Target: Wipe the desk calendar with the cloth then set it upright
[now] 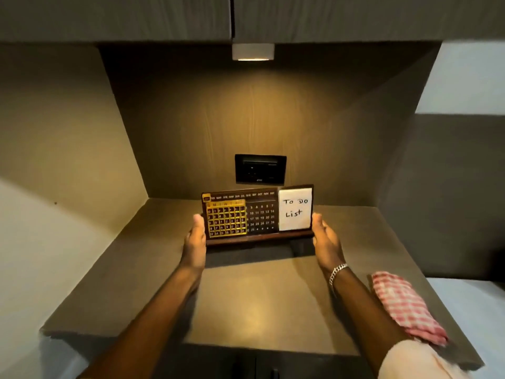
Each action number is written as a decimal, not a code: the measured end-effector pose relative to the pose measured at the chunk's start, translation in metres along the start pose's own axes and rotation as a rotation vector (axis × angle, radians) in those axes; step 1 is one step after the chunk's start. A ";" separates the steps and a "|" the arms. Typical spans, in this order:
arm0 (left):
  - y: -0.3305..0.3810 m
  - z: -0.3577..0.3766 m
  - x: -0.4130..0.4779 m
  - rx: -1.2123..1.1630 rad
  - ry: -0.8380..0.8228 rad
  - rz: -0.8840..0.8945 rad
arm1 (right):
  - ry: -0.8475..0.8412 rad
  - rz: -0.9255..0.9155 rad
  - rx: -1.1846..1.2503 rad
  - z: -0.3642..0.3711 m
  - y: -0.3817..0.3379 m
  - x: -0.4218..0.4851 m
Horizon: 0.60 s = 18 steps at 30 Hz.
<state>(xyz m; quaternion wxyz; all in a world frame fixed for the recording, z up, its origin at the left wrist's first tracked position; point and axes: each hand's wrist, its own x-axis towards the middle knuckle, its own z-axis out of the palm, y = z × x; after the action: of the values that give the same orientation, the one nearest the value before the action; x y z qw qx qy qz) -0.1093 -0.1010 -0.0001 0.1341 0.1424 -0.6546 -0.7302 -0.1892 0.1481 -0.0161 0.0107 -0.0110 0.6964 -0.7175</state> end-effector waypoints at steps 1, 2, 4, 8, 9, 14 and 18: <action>0.003 0.001 0.021 0.004 -0.033 -0.001 | 0.010 0.006 0.000 0.005 -0.004 0.016; 0.005 0.002 0.040 0.011 -0.066 -0.002 | 0.029 0.014 -0.010 0.009 -0.005 0.032; 0.006 0.004 0.073 0.012 -0.127 -0.025 | 0.076 0.007 -0.071 0.016 -0.002 0.055; -0.004 0.005 0.120 -0.006 -0.188 -0.059 | 0.142 0.032 -0.187 0.022 0.021 0.079; -0.009 0.004 0.129 0.003 -0.203 -0.064 | 0.152 0.042 -0.214 0.022 0.027 0.083; -0.031 -0.005 0.150 0.026 -0.199 -0.061 | 0.117 0.037 -0.260 0.033 0.043 0.088; -0.024 -0.014 0.150 0.078 -0.139 -0.069 | 0.078 0.012 -0.209 0.040 0.024 0.076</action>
<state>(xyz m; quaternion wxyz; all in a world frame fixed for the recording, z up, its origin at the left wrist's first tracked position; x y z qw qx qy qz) -0.2424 -0.1684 -0.0298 0.0575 0.1188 -0.6850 -0.7165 -0.2635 0.1051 -0.0391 -0.0131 0.0201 0.7673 -0.6408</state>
